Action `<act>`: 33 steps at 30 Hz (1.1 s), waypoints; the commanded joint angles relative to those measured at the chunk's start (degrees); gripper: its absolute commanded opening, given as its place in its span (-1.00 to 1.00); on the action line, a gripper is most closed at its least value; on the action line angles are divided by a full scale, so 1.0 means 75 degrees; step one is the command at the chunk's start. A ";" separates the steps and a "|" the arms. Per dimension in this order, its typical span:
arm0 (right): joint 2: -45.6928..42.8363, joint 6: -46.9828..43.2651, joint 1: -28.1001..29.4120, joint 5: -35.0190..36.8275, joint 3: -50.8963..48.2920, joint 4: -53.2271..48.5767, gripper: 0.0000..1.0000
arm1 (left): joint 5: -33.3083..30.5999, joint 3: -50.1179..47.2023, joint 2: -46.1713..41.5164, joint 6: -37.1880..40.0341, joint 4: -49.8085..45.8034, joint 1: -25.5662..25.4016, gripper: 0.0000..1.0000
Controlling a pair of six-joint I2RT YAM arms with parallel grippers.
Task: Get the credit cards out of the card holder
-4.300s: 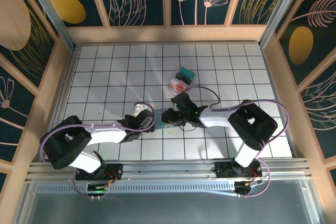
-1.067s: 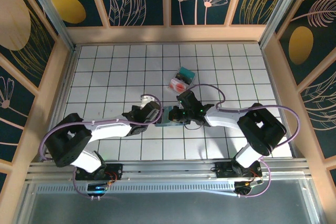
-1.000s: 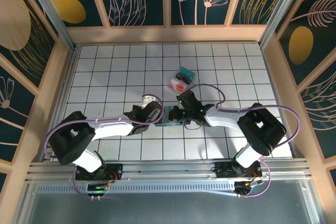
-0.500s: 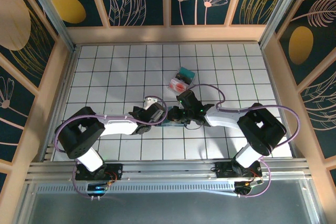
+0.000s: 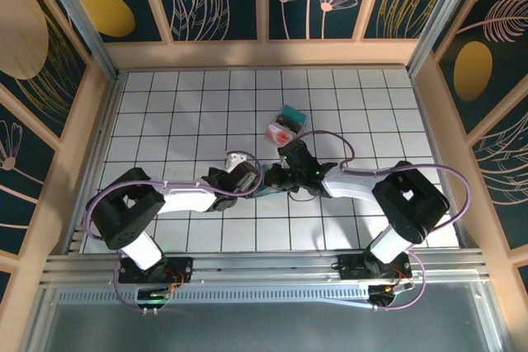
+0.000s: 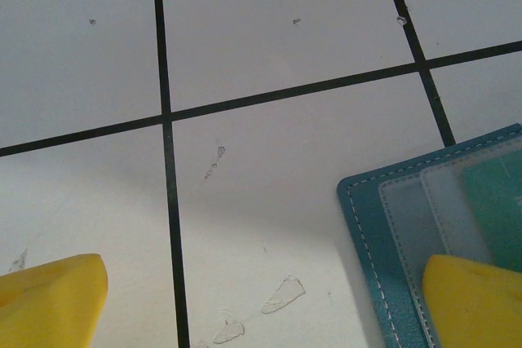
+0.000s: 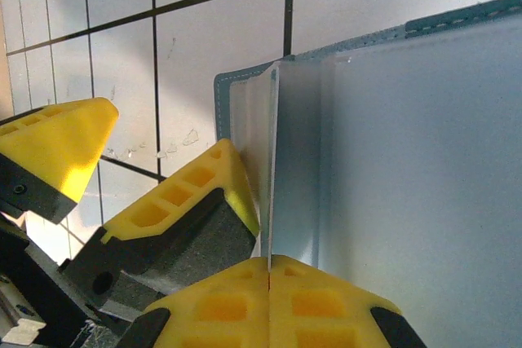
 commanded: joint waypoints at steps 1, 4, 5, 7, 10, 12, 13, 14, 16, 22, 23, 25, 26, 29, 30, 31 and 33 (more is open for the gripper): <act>-0.0175 -0.0111 -0.0046 0.0322 0.0058 -0.0390 -0.96 | -0.0212 -0.0122 0.0176 -0.0164 -0.0447 -0.0005 0.98; -0.0303 -0.0140 -0.0069 0.0396 0.0045 -0.0566 -0.97 | -0.0235 -0.0122 0.0220 -0.0191 -0.0486 -0.0006 0.97; -0.0338 -0.0160 -0.0071 0.0419 0.0040 -0.0618 -0.97 | -0.0238 -0.0131 0.0225 -0.0169 -0.0469 -0.0009 0.97; -0.0454 -0.0194 -0.0076 0.0464 0.0041 -0.0743 -0.97 | -0.0270 -0.0157 0.0203 -0.0113 -0.0473 -0.0002 0.98; -0.0604 -0.0265 -0.0090 0.0513 0.0041 -0.0920 -0.97 | -0.0376 -0.0158 0.0159 -0.0042 -0.0519 -0.0001 0.97; -0.0680 -0.0311 -0.0093 0.0554 0.0025 -0.1047 -0.97 | -0.0436 -0.0170 0.0144 -0.0013 -0.0533 -0.0005 0.98; -0.0722 -0.0326 -0.0102 0.0589 0.0004 -0.1093 -0.97 | -0.0461 -0.0167 0.0134 -0.0004 -0.0544 -0.0007 0.98; -0.0732 -0.0338 -0.0093 0.0596 -0.0011 -0.1129 -0.97 | -0.0477 -0.0167 0.0132 -0.0004 -0.0535 -0.0006 0.97; -0.0751 -0.0348 -0.0099 0.0596 -0.0045 -0.1144 -0.97 | -0.0451 -0.0156 0.0121 -0.0001 -0.0539 -0.0011 0.98; -0.0755 -0.0323 -0.0106 0.0549 -0.0118 -0.1082 -1.00 | -0.0203 -0.0057 -0.0200 0.0097 -0.0635 -0.0005 0.98; -0.0754 -0.0335 -0.0101 0.0560 -0.0083 -0.1116 -1.00 | -0.0131 -0.0005 -0.0309 0.0141 -0.0666 -0.0002 0.98; -0.0749 -0.0365 -0.0095 0.0569 -0.0047 -0.1147 -1.00 | 0.0055 0.0063 -0.0554 0.0175 -0.0656 -0.0001 0.98; -0.0736 -0.0371 -0.0102 0.0561 -0.0031 -0.1183 -1.00 | 0.0173 0.0106 -0.0689 0.0171 -0.0619 -0.0001 0.97; -0.0705 -0.0373 -0.0047 0.0658 0.0081 -0.1343 -1.00 | 0.0504 0.0158 -0.0997 0.0109 -0.0457 -0.0001 0.98; -0.0697 -0.0389 -0.0023 0.0721 0.0136 -0.1436 -1.00 | 0.0578 0.0171 -0.1055 0.0088 -0.0396 -0.0004 0.98; -0.0685 -0.0389 -0.0001 0.0778 0.0181 -0.1516 -1.00 | 0.0637 0.0173 -0.1063 0.0076 -0.0351 -0.0005 0.97; -0.0673 -0.0414 0.0047 0.0883 0.0257 -0.1655 -0.99 | 0.0698 0.0173 -0.0978 0.0015 -0.0288 -0.0010 0.97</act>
